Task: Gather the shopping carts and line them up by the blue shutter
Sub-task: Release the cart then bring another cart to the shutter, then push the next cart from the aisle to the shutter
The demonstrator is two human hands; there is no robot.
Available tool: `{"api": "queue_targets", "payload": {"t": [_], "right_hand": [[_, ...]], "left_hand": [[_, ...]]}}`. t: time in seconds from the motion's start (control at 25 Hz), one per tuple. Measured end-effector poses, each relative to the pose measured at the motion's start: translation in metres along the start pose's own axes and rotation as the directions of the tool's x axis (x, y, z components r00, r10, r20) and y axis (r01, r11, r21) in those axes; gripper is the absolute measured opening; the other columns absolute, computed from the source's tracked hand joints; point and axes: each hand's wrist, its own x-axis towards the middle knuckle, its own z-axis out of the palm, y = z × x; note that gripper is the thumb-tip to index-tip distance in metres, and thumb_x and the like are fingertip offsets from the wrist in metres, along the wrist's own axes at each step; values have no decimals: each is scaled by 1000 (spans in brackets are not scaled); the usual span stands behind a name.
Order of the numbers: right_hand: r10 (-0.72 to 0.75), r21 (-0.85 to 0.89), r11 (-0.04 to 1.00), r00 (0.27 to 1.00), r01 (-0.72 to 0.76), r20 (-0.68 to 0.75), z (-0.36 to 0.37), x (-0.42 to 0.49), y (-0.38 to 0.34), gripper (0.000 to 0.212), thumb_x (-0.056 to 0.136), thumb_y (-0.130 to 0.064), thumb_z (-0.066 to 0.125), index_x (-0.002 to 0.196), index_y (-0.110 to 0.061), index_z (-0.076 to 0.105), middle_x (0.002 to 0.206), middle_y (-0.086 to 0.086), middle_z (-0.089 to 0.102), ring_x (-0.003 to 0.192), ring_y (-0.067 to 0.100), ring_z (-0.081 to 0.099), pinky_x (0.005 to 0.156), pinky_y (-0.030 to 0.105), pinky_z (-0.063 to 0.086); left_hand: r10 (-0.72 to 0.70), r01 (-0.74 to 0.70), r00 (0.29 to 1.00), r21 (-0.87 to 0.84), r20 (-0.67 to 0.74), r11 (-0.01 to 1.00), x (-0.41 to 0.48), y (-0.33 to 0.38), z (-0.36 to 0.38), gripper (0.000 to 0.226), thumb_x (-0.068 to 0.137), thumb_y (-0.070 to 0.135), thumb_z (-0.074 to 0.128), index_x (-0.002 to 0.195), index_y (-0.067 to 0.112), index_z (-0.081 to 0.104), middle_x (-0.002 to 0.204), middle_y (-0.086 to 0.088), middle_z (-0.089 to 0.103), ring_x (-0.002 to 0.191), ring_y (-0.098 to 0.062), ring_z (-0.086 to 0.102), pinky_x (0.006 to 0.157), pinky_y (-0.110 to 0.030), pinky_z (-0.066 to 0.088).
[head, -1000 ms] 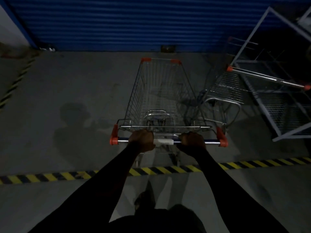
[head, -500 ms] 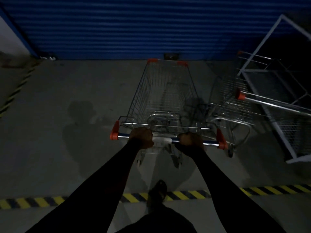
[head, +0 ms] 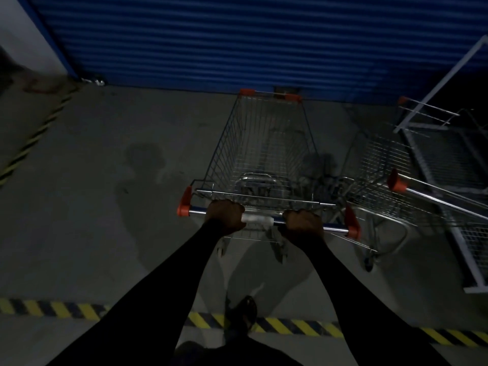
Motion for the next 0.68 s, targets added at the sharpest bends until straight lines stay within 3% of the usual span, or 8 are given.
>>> {"api": "queue_targets", "payload": {"t": [0.12,0.2,0.32,0.44,0.56,0.68], "right_hand": [[-24,-17,1000,1000,24,7,-7,-2,-5,27,70,-42,55,65,-16,60,55,4,57,52,27,59,49,29,46],[17,20,1000,996,-19,87,-12,-4,-10,26,63,-41,60,76,-18,61,67,4,63,64,29,63,60,34,51],[9,81,997,996,-17,90,-20,-15,-33,54,58,-45,61,109,-24,60,103,6,63,95,36,58,84,49,46],[-48,124,991,999,44,25,-35,-38,-86,72,58,-45,61,127,-25,54,124,9,56,110,39,52,94,53,38],[-178,221,958,983,185,-53,-56,-79,-164,71,64,-46,55,133,-28,50,137,6,50,121,35,46,99,52,34],[-400,299,857,908,419,-126,-70,-127,-247,69,65,-37,65,132,-24,52,136,7,51,120,31,48,97,49,38]], "left_hand": [[19,-20,999,-7,-29,1000,-9,-3,-4,52,70,56,61,112,26,58,110,-2,66,106,-28,59,94,-41,36],[-4,-1,997,-65,-72,998,-19,-4,-4,74,61,59,66,125,26,50,122,-4,58,114,-31,50,99,-47,29],[-94,69,981,-146,-169,987,-61,-11,4,91,54,61,70,134,25,45,132,-8,51,122,-35,44,101,-57,26],[-183,143,960,-193,-210,971,-126,-24,15,103,56,62,68,144,24,31,145,-10,39,134,-36,33,104,-65,17],[-334,272,901,-238,-277,932,-219,-41,20,103,58,64,63,145,19,31,144,-11,42,131,-37,39,100,-66,26],[-495,425,817,-273,-296,863,-331,-59,36,98,65,67,48,148,19,24,147,-10,38,134,-36,35,100,-64,28]]}}
